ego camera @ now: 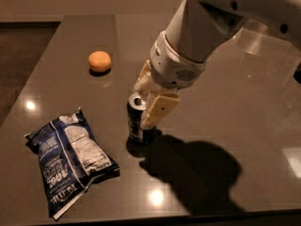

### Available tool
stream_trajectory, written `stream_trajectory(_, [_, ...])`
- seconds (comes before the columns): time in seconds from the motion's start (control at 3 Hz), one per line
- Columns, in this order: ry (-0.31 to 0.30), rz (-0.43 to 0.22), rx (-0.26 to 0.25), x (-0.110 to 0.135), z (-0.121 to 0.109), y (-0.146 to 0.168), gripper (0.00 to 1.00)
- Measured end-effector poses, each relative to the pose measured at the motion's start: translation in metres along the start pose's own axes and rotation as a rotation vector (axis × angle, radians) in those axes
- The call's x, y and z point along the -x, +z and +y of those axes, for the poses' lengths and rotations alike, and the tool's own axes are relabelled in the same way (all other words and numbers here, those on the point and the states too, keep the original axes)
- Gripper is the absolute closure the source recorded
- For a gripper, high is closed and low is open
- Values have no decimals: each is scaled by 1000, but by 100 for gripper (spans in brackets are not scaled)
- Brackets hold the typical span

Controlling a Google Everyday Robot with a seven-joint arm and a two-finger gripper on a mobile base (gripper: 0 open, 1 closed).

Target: Move pepsi can near blue chip bag

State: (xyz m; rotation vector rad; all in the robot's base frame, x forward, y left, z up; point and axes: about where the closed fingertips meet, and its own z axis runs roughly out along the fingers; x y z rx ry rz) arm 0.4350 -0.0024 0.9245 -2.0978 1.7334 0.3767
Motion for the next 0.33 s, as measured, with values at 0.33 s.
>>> stream_trajectory(0.33, [-2, 0, -2, 1, 0, -1, 0])
